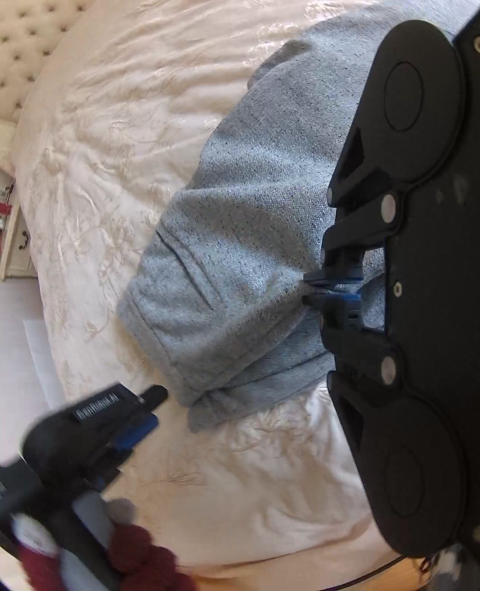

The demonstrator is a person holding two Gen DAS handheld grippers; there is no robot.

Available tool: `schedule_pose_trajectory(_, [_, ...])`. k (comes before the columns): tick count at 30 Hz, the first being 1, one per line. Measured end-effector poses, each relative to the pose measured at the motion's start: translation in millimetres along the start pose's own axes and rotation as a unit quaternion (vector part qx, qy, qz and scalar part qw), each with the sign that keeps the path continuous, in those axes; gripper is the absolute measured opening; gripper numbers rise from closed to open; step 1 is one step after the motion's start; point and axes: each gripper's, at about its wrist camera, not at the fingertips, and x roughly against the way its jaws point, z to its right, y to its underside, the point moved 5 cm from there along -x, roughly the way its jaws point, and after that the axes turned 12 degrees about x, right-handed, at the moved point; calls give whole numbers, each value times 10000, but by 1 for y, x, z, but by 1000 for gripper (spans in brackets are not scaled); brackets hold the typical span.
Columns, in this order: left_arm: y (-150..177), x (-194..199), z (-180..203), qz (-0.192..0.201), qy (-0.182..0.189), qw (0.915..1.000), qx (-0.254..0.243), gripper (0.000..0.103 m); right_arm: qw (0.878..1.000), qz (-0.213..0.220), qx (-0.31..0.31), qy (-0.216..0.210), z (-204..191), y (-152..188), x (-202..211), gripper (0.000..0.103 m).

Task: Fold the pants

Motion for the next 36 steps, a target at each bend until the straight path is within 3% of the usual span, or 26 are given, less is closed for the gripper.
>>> schedule_pose_trajectory(4, [22, 7, 7, -297, 508, 9982, 120, 41, 9973, 119, -709, -174, 18, -2, 13, 5])
schedule_pose_trajectory(8, [41, -2, 24, -808, 1163, 9888, 472, 46, 9969, 67, -759, -209, 17, -2, 11, 6])
schedule_pose_trajectory(11, [51, -12, 38, -1006, 1361, 9838, 589, 48, 9968, 59, -763, -214, 16, -4, 14, 6])
schedule_pose_trajectory(17, [46, -20, 47, -713, 1484, 9807, 1054, 48, 9970, 58, -737, -248, 16, -2, 15, 7])
schedule_pose_trajectory(20, [40, -25, 39, -582, 1348, 9802, 1328, 48, 9972, 65, -709, -247, 14, -3, 15, 7])
schedule_pose_trajectory(26, [36, -17, 19, -198, 1497, 9739, 1694, 48, 9954, 59, -908, -295, 18, -2, 15, 7])
schedule_pose_trajectory(31, [24, -3, -3, 273, 1473, 9611, 2319, 48, 9964, 126, -732, -410, 12, -6, 24, 7])
schedule_pose_trajectory(36, [17, 22, -16, 888, 1144, 9688, 2011, 48, 9947, -5, -784, -670, 5, 0, 19, 8])
